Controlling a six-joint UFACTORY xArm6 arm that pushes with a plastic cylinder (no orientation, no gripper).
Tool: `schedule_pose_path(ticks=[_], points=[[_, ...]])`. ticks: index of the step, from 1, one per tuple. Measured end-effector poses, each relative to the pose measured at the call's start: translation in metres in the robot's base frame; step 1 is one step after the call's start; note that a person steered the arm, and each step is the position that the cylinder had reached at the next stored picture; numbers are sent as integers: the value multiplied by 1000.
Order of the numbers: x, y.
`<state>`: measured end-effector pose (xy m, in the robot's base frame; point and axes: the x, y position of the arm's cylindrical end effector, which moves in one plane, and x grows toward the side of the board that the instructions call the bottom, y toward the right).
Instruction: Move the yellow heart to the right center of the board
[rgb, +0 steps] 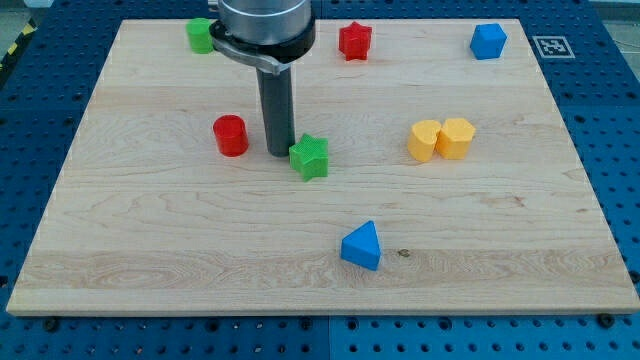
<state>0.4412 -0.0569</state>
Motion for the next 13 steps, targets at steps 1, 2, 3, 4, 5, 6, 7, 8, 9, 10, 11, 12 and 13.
schedule_pose_path(ticks=[1, 2, 3, 4, 5, 6, 7, 8, 9, 10, 11, 12, 13], points=[[-2, -30], [-6, -61], [-7, -70], [-10, -38], [-11, -31], [-25, -52], [-35, -54], [-35, -57], [-35, -87], [-35, -94], [-36, -94], [-41, -67], [-39, -60]])
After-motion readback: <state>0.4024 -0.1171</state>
